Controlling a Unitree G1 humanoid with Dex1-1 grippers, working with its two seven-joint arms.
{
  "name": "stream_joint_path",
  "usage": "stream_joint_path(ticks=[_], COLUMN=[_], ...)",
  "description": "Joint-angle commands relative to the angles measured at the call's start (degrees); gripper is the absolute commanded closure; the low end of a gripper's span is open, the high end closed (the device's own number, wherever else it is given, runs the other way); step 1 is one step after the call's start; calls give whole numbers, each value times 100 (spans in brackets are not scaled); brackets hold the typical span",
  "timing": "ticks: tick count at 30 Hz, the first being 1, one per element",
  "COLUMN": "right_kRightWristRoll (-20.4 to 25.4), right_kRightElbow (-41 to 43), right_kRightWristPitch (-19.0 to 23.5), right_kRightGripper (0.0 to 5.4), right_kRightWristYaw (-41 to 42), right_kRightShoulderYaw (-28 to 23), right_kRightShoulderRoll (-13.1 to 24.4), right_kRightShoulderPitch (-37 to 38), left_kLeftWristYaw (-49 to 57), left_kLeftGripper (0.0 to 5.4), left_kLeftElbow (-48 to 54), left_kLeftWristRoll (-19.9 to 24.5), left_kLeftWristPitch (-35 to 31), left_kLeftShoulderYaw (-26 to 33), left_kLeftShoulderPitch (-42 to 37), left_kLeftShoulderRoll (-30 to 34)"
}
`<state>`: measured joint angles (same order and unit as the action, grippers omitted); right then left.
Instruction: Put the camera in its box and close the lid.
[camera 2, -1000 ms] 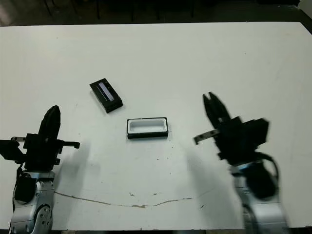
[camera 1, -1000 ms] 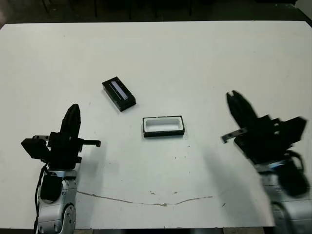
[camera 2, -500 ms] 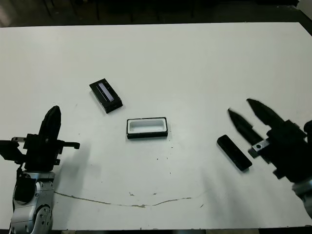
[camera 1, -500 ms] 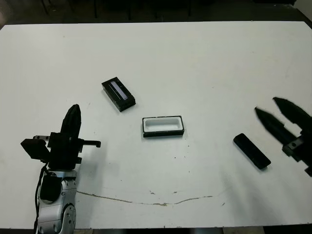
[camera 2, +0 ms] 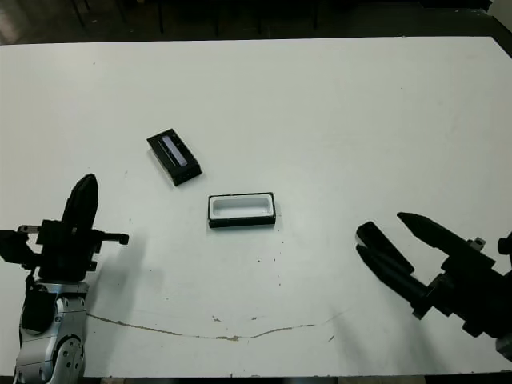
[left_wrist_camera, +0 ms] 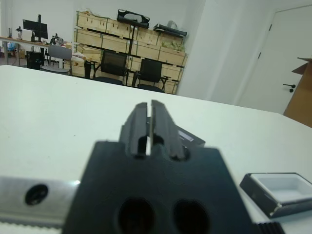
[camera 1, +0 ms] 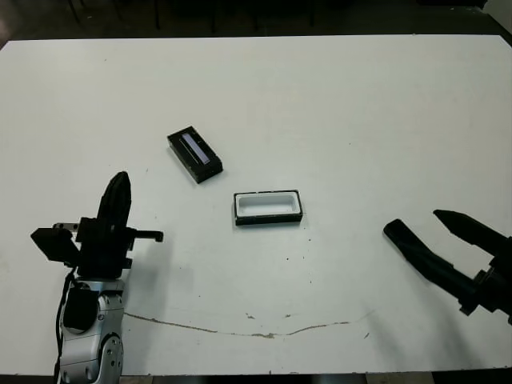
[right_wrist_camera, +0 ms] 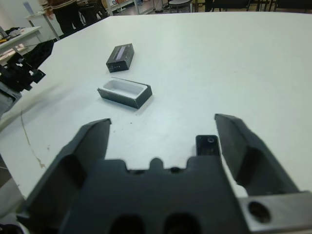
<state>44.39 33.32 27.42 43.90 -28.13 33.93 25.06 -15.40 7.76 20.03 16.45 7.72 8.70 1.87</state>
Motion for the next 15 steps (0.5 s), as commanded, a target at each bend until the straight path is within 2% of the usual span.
stream_joint_path(ticks=[1,4,15], right_kRightWristRoll=[-253,-320,-221], right_kRightElbow=[-240,-352,-197], right_kRightWristPitch=[-208,-327,-212], right_kRightGripper=[1,1,1], right_kRightWristYaw=[-52,-93,-336], right_kRightShoulderYaw=[66,78,154], right_kRightShoulderRoll=[-129,-220,-281], right_kRightShoulderPitch=[119,129,239], left_kLeftWristYaw=[-5,-61,-77], left_kLeftGripper=[540,540,540], left_kLeftElbow=[-53,-88,-88], left_kLeftWristRoll=[-12,40,49], left_kLeftWristPitch=[-72,-78,-91], left_kLeftShoulderYaw=[36,46,58], left_kLeftShoulderPitch=[50,43,67], left_kLeftShoulderRoll=[45,69,59])
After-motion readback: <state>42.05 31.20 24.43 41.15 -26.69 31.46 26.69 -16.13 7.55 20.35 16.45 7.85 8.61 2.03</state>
